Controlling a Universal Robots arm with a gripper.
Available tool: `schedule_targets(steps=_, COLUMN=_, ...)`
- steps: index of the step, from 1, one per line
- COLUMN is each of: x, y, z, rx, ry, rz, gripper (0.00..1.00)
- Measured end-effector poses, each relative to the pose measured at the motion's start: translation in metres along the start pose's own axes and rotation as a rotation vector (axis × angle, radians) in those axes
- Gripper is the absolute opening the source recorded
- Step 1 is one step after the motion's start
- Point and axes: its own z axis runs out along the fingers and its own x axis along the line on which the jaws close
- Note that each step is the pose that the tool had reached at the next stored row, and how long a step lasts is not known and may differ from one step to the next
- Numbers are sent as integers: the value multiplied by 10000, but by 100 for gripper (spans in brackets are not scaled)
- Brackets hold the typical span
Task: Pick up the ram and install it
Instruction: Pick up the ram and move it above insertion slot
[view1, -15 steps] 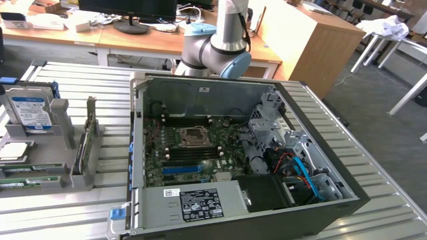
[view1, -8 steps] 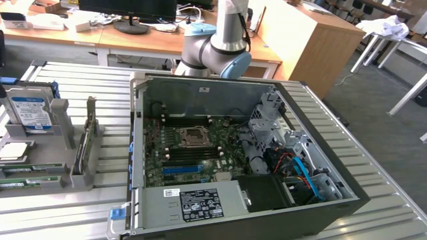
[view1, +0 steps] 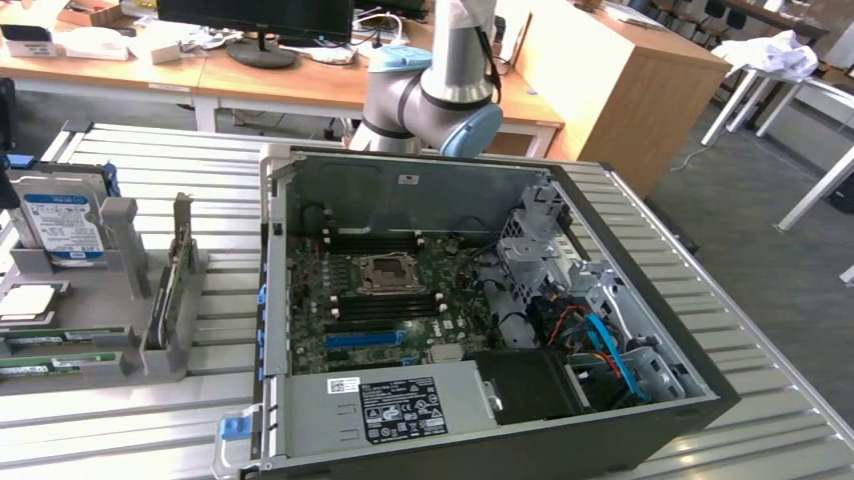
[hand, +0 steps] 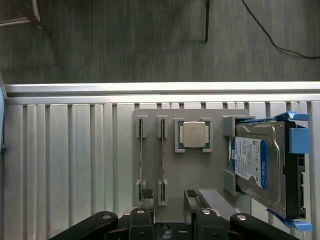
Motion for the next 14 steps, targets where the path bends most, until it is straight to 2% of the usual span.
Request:
schedule_targets(steps=10, x=4, y=-7, z=164, rx=0, ry=0, rz=0, gripper=37)
schedule_targets(steps=14, x=4, y=-8, z=172, rx=-2, ry=1, rz=0, gripper=37)
